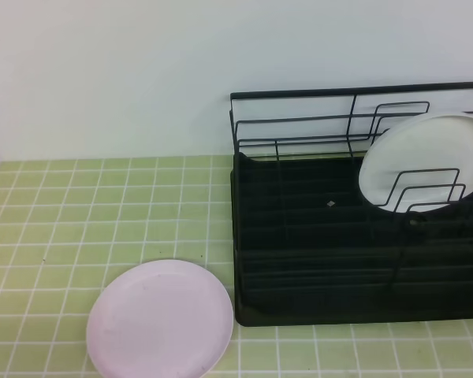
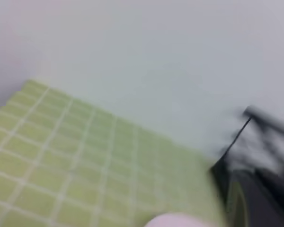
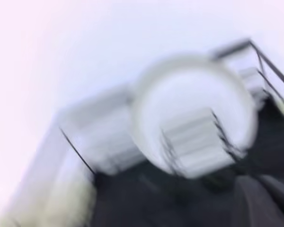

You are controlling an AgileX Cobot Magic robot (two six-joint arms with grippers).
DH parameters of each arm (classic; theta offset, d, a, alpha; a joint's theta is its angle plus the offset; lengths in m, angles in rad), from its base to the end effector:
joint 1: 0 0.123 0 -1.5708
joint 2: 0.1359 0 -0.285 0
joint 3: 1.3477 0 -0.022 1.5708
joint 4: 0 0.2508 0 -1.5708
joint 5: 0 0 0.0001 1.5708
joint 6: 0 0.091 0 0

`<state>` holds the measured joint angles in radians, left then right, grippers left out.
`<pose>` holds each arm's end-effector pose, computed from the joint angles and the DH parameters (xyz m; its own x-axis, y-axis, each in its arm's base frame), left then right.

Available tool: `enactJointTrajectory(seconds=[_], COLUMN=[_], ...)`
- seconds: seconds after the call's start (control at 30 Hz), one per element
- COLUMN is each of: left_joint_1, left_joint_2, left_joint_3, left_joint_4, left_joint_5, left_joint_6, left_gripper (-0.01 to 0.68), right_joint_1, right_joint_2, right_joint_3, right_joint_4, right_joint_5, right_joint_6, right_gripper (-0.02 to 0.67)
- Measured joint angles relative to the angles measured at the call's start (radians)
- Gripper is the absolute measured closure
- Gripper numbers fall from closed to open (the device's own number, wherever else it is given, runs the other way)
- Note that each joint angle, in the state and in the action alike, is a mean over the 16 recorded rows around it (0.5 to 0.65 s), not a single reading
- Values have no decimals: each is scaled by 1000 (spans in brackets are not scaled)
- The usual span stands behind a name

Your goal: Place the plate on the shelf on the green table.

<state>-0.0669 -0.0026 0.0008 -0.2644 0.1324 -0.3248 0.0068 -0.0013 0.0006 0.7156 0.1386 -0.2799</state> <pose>0.0559 -0.0069 0.2015 -0.0883 -0.5489 -0.8312 0.0628 0.8298 -0.5546 0.0560 0.0087 0.2036 -0.0561 0.4156 -0.9078 -0.0814 0.9043 0.4191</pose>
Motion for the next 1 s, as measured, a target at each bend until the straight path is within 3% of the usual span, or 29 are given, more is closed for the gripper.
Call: enactJointTrajectory(seconds=[0.23,0.37,0.57,1.0], left_joint_1=[0,0,0,0], left_joint_2=[0,0,0,0], left_joint_3=[-1,-1,-1,-1], left_joint_4=[-249,-344,-383,-391], left_joint_5=[-73,-84,-89,-186], left_joint_6=[-56,-76,-78,-62], left_gripper=[675,675,675,675], right_joint_1=[0,0,0,0], right_joint_2=[1,1,1,1], right_joint_3=[0,0,0,-2], right_joint_4=[438,601,658,647], right_joint_5=[-245,-327,-306,-11], right_joint_6=[-20,-62,-180,-375], right_gripper=[651,651,651,651])
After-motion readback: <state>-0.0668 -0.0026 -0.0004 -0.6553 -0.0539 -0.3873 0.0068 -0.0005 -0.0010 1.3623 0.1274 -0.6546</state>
